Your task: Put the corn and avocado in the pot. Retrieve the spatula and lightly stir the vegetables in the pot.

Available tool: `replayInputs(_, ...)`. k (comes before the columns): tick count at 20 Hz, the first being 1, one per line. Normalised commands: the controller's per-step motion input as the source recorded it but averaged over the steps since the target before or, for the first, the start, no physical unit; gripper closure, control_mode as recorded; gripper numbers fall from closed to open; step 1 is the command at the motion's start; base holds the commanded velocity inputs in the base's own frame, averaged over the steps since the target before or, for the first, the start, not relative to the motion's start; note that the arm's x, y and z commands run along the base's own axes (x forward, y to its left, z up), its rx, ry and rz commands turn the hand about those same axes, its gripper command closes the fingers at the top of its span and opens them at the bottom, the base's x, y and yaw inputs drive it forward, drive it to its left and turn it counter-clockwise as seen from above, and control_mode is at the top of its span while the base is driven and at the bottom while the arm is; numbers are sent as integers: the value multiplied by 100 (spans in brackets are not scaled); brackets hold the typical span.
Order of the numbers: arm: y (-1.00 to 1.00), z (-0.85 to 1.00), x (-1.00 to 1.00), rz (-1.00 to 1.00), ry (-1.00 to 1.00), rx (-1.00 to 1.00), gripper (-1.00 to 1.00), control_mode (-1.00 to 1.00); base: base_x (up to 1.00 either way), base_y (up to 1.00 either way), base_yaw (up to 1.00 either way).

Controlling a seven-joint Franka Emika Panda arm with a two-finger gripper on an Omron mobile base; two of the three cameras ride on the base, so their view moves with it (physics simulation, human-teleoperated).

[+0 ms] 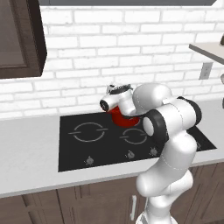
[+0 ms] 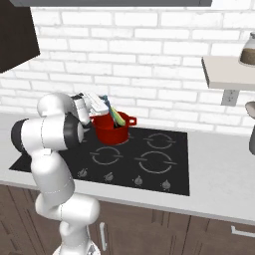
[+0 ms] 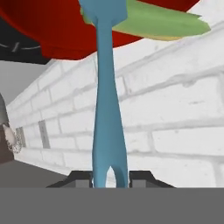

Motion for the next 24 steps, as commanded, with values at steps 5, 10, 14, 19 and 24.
replayInputs(5, 0, 5, 0, -5, -9, -3, 100, -100, 0, 0, 0)
replayInputs(10, 0, 5, -2, -6, -13, -3, 100, -100, 0, 0, 0)
replayInputs(14, 0, 0, 0, -2, -4, 0, 100, -100, 0, 0, 0)
replayInputs(19, 1, -40, -36, 0, 2, 6, 100, -100, 0, 0, 0)
replayInputs(24, -1, -59, -34, 0, 9, 20, 100, -100, 0, 0, 0)
